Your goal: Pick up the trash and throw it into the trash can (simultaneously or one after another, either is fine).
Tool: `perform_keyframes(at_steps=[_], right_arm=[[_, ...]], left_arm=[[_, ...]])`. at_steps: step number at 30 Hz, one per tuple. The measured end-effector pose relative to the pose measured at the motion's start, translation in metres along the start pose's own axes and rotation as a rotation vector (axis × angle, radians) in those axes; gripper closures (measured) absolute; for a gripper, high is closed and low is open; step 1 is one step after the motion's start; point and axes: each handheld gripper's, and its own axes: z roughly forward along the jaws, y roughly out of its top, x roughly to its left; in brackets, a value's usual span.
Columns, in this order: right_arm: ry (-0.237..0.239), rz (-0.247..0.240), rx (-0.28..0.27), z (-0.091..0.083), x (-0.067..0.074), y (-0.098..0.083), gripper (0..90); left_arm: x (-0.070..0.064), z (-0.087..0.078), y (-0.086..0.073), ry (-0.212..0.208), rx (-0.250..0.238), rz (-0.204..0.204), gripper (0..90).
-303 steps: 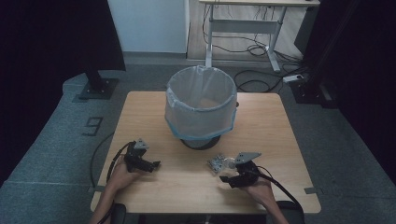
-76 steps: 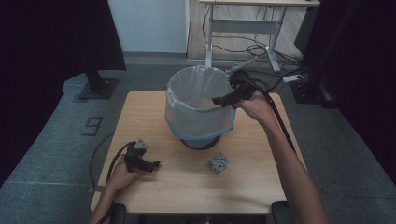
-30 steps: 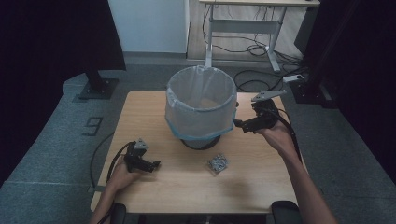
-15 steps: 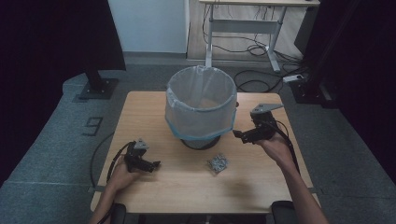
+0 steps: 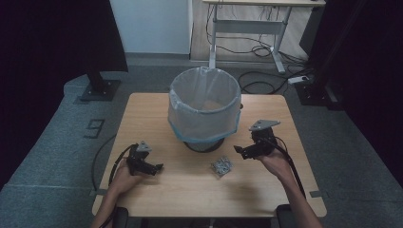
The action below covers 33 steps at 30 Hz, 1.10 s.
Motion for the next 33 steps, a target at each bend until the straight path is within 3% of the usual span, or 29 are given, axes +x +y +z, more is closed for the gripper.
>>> perform_keyframes(at_steps=[15,33], right_arm=[[0.053,0.007,0.047,0.03,0.02,-0.043,0.0],[0.102,-0.041,0.086,0.061,0.057,-0.08,0.0]], left_arm=[[0.0,0.0,0.0,0.0,0.0,0.001,0.0],[0.0,0.0,0.0,0.001,0.0,0.001,0.0]])
